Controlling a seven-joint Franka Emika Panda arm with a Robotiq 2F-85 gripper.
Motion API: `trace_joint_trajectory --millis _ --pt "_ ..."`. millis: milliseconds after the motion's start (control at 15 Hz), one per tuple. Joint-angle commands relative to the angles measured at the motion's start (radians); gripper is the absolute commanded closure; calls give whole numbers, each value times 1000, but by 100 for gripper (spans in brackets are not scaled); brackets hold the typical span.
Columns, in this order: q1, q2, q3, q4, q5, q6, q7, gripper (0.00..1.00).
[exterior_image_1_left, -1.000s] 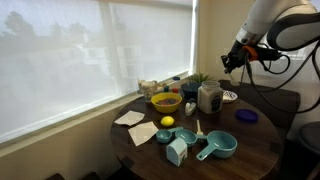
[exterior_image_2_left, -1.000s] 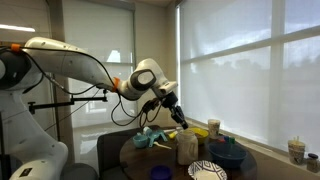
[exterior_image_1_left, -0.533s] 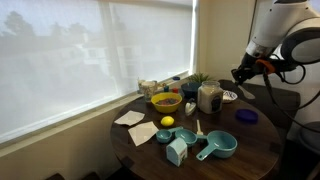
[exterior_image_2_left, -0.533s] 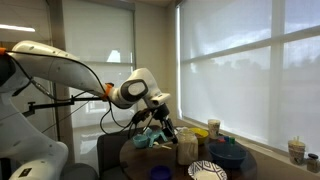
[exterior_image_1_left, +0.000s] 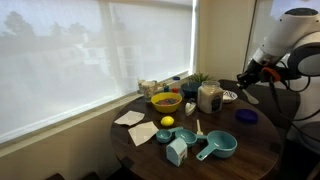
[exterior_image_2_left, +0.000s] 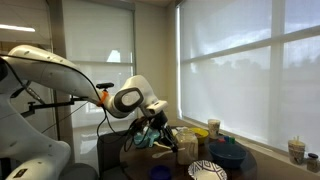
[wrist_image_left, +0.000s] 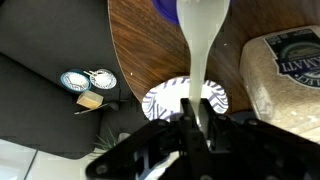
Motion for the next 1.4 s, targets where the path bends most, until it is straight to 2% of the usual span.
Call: trace_joint_trajectory --millis 0,467,667,1067,1333 --pt "-82 -33 62 -78 -53 105 13 97" --pt "-254 -39 213 -145 -231 250 93 97" --pt "-306 -17 278 -117 -319 266 158 97" --pt "-426 -62 445 -125 -520 271 340 97" --pt "-467 -80 524 -115 -569 254 439 97"
